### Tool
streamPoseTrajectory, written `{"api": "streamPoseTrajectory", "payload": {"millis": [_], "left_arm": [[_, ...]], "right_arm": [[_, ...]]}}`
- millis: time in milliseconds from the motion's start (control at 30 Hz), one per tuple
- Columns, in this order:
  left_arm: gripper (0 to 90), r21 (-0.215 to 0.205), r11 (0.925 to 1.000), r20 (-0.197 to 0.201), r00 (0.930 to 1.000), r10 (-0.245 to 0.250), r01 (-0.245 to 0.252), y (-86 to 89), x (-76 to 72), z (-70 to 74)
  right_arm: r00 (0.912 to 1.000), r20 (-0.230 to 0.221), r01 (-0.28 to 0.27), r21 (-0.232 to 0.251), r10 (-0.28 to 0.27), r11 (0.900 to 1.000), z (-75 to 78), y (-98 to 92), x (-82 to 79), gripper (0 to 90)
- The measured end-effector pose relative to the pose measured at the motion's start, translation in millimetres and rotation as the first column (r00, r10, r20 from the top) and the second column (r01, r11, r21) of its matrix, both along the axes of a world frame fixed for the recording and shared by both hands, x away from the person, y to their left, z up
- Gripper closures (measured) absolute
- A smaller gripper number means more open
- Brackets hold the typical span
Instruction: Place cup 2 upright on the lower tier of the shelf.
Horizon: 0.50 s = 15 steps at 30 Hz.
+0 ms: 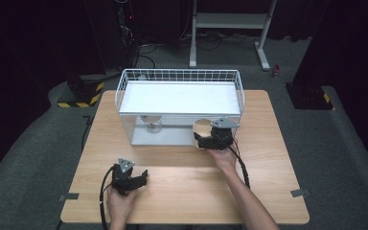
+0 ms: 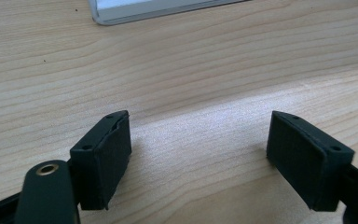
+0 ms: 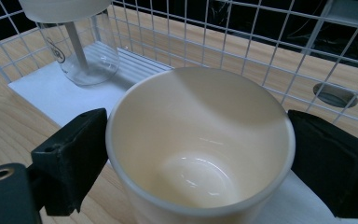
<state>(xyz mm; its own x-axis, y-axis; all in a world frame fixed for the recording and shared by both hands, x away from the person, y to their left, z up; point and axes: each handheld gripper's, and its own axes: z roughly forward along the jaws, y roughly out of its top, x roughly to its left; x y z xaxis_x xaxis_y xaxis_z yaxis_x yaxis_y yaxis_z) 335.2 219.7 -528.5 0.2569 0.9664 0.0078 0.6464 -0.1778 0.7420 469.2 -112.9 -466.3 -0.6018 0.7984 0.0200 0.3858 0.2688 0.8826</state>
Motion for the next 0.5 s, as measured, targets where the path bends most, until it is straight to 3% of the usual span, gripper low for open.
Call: {"api": "streamPoseTrajectory", "payload": {"millis": [500], "left_arm": [[22.2,0.0,1.0,0.0,1.0,0.001,-0.001,-0.1,-0.1,-0.1]], "right_arm": [[0.9999,0.0,-0.011,0.003,0.011,1.0,7.5,-7.4,-7.8,8.7]]}}
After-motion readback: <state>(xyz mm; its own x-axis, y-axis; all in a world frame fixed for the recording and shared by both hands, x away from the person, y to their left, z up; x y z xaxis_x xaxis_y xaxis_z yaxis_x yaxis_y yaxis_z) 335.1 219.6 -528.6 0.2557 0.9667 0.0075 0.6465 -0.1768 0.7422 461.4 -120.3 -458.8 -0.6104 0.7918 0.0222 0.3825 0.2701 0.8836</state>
